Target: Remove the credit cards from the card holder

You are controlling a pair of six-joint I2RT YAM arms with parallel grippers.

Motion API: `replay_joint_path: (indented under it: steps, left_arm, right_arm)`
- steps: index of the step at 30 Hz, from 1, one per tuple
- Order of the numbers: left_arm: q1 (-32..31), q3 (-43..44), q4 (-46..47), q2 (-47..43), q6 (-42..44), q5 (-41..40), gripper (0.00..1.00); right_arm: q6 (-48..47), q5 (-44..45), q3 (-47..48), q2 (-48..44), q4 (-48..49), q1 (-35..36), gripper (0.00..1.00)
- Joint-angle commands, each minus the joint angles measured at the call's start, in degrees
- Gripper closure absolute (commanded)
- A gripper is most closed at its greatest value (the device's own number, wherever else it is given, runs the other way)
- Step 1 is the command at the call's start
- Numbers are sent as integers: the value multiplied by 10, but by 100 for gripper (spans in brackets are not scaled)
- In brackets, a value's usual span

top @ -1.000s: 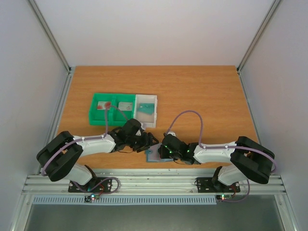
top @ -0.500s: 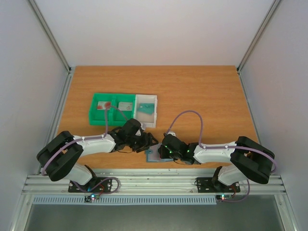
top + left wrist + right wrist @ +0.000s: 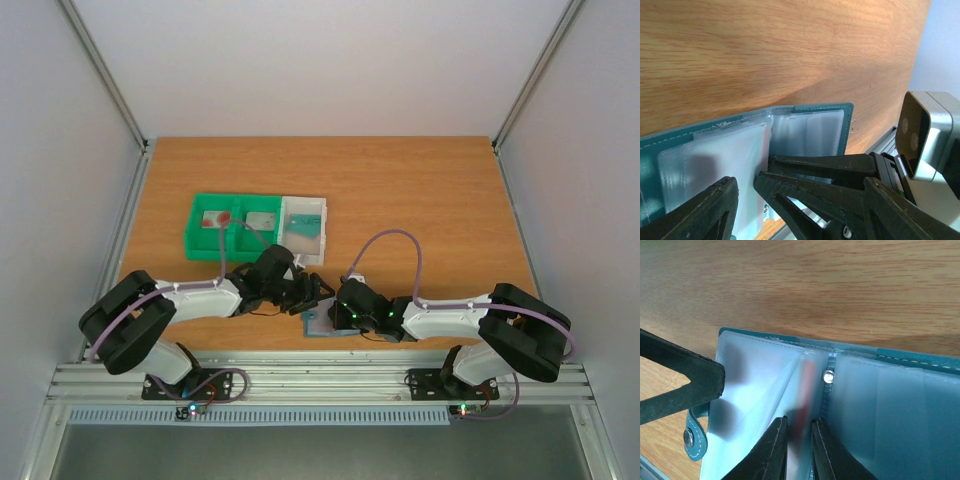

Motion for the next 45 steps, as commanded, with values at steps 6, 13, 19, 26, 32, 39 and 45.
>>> replay_joint_path:
  steps: [6, 13, 19, 26, 32, 39, 45]
  left_arm:
    - [-4, 10, -81, -23, 33, -34, 32]
    - [-4, 13, -97, -27, 47, -44, 31]
    - [-4, 5, -74, -18, 39, -33, 31]
    - [-4, 2, -37, -4, 30, -15, 31]
    - [-4, -6, -12, 3, 20, -7, 32]
    - [-10, -13, 28, 6, 4, 7, 32]
    - [-24, -11, 25, -15, -6, 6, 32]
  right_arm:
    - [9, 12, -23, 17, -37, -3, 83]
    - [11, 12, -26, 16, -37, -4, 83]
    - [11, 12, -25, 18, -37, -3, 83]
    - [12, 12, -25, 21, -37, -4, 83]
    - [13, 11, -25, 26, -20, -3, 83]
    - [14, 11, -27, 28, -17, -3, 83]
    - [14, 14, -35, 15, -8, -3, 81]
